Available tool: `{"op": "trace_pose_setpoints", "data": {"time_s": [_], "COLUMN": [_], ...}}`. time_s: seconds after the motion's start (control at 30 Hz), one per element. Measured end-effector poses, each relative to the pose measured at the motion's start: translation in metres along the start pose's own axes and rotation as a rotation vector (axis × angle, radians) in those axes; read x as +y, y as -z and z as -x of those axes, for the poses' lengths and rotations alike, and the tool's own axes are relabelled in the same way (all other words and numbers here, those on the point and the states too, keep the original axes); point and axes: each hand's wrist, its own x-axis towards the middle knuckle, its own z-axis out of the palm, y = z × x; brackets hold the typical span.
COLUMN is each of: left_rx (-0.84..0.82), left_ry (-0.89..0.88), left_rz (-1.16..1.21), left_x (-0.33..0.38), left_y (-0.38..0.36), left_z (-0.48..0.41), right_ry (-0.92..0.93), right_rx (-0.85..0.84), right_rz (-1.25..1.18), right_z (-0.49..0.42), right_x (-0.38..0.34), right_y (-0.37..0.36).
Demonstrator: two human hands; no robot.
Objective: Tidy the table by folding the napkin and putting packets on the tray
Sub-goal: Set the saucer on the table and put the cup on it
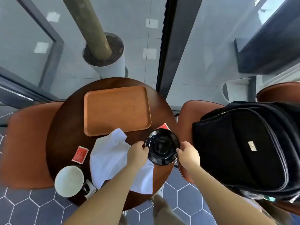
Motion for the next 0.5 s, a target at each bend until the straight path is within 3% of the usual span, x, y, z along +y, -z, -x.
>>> {"op": "trace_pose_setpoints", "data": {"time_s": [0.27,0.5], "left_rx": [0.129,0.159], "left_ry": [0.064,0.057], "left_rz": [0.131,0.251], "left_x": [0.005,0.008], "left_y": [-0.001,0.018], "left_z": [-0.001,0.009], "right_ry": [-0.072,0.010], "right_rx": [-0.013,0.002], "right_rz": [-0.104,-0.147], "right_z": [-0.009,-0.005], "right_x": [-0.007,-0.024], "right_y": [0.007,0.019]}}
